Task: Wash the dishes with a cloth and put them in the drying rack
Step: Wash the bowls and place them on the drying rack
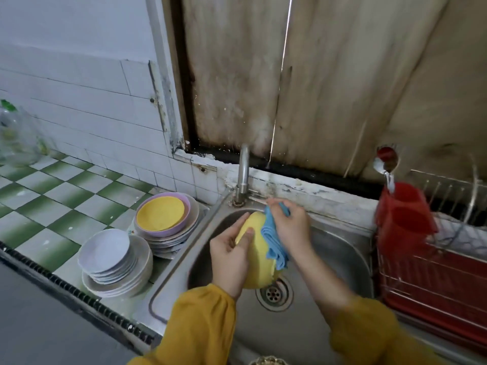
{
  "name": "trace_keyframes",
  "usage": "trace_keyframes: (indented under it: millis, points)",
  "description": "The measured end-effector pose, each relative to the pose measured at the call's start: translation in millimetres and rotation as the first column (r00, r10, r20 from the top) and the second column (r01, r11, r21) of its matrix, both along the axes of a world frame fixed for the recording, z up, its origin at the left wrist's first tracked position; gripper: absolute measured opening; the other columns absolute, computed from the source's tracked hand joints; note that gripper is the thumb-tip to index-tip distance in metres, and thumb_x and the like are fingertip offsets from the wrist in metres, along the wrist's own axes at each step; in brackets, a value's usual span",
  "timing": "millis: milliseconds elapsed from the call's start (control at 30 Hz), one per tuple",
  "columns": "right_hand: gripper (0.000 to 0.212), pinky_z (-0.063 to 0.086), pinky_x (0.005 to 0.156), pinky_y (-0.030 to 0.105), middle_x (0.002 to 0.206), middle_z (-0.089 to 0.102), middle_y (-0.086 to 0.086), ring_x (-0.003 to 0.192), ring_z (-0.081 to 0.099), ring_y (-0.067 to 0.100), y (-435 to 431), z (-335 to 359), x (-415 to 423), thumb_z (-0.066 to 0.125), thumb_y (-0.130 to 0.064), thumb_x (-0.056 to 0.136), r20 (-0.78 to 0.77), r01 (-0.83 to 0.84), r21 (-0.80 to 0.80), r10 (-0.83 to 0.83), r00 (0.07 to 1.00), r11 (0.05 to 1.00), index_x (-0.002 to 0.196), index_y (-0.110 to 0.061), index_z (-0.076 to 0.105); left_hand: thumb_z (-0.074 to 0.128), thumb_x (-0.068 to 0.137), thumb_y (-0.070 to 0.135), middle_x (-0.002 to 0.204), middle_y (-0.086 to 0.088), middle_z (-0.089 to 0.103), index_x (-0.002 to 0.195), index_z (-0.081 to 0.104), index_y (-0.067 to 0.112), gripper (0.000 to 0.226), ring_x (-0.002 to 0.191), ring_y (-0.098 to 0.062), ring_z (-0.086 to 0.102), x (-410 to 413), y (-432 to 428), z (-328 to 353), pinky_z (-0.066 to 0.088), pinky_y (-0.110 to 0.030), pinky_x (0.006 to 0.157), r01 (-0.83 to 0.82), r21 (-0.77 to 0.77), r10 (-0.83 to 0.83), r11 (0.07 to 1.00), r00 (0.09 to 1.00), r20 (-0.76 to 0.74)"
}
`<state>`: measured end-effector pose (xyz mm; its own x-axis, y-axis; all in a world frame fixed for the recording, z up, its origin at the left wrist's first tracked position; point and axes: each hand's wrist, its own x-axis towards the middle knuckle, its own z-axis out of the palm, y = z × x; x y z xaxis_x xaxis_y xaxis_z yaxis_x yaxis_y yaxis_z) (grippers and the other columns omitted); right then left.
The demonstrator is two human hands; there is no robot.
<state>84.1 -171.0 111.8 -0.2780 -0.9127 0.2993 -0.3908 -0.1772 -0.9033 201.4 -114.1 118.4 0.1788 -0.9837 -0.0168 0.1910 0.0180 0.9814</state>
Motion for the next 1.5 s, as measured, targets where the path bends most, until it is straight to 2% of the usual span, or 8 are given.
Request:
trace_keyframes:
  millis: [233,400,567,700,1067,1267,1400,1500]
  points:
    - [0.029,0.041,0.108,0.031,0.126,0.063,0.009,0.126,0.054,0.019,51.8,7.5,-39.6,0.053,-0.025,0.095,-0.434,-0.279,-0.485,0.049,0.9,0.829,0.113,-0.008,0.068,0.052,0.094,-0.003,0.093,-0.004,0.076,0.11,0.07,0.012,0.029,0.092,-0.019,0.071,-63.7,4.3,32.2,0.058,-0.029,0.081,-0.035,0.064,0.05,0.997,0.964,-0.26]
    - [0.025,0.044,0.106,0.034,0.127,0.063,0.0,0.123,0.056,0.015,46.1,23.9,-73.4,0.054,-0.021,0.096,0.253,0.125,-0.18,-0.077,0.964,0.976,0.12,-0.022,0.062,0.055,0.095,0.005,0.091,0.01,0.071,0.12,0.068,0.013,0.029,0.094,-0.018,0.065,-90.0,19.3,43.3,0.053,-0.039,0.089,-0.156,0.092,0.176,0.983,0.945,-0.274]
    - [0.037,0.036,0.113,0.028,0.142,0.051,0.003,0.138,0.042,0.012,71.8,5.0,-73.5,0.049,-0.02,0.095,-0.297,-0.218,-0.457,0.083,0.951,0.862,0.13,-0.01,0.059,0.064,0.087,0.013,0.113,-0.01,0.069,0.099,0.075,0.02,0.018,0.106,-0.029,0.064,-81.8,8.4,43.4,0.047,-0.05,0.101,-0.248,0.231,0.324,0.941,0.859,-0.396]
    - [0.037,0.041,0.11,0.033,0.137,0.05,-0.01,0.13,0.047,0.004,62.0,17.2,-79.8,0.052,-0.015,0.093,0.091,0.032,-0.228,-0.012,0.996,0.973,0.128,-0.026,0.056,0.057,0.094,0.021,0.134,-0.006,0.056,0.099,0.072,0.031,0.019,0.118,-0.032,0.051,-77.6,5.4,50.3,0.039,-0.057,0.105,-0.179,0.214,0.245,0.96,0.906,-0.345]
    - [0.03,0.045,0.103,0.031,0.121,0.06,-0.018,0.114,0.054,-0.011,67.8,38.4,-41.2,0.054,-0.009,0.094,0.198,0.181,-0.307,-0.124,0.972,0.934,0.122,-0.018,0.062,0.057,0.096,0.013,0.122,-0.004,0.062,0.121,0.067,0.012,0.027,0.106,-0.019,0.058,-59.3,12.1,65.0,0.049,-0.03,0.089,-0.213,0.123,0.244,0.969,0.904,-0.352]
    - [0.04,0.028,0.116,0.051,0.154,0.032,0.008,0.147,0.022,0.032,77.8,5.0,-14.1,0.052,-0.008,0.092,-0.263,-0.073,-0.727,-0.179,0.948,0.683,0.133,-0.009,0.049,0.064,0.092,0.018,0.118,-0.008,0.068,0.113,0.07,0.015,0.022,0.112,-0.03,0.061,-41.1,1.7,70.4,0.046,-0.052,0.102,-0.193,0.24,0.285,0.951,0.846,-0.45]
    - [0.035,0.034,0.113,0.03,0.151,0.037,0.012,0.142,0.034,0.025,79.1,12.6,-12.3,0.045,-0.007,0.096,0.281,0.21,-0.579,-0.049,0.959,0.788,0.13,-0.014,0.051,0.07,0.083,0.036,0.124,-0.009,0.066,0.118,0.069,0.02,0.038,0.112,-0.032,0.062,-30.4,-3.5,52.4,0.049,-0.058,0.095,-0.003,0.245,0.13,0.97,0.855,-0.502]
    - [0.021,0.049,0.09,0.021,0.117,0.067,0.007,0.111,0.061,0.021,65.3,47.2,-33.9,0.056,-0.008,0.09,0.774,0.268,-0.119,-0.08,0.628,0.956,0.1,-0.02,0.071,0.062,0.093,0.026,0.122,-0.008,0.068,0.121,0.068,0.016,0.03,0.112,-0.029,0.063,-21.3,5.9,60.2,0.05,-0.054,0.096,0.05,0.136,0.008,0.989,0.919,-0.393]
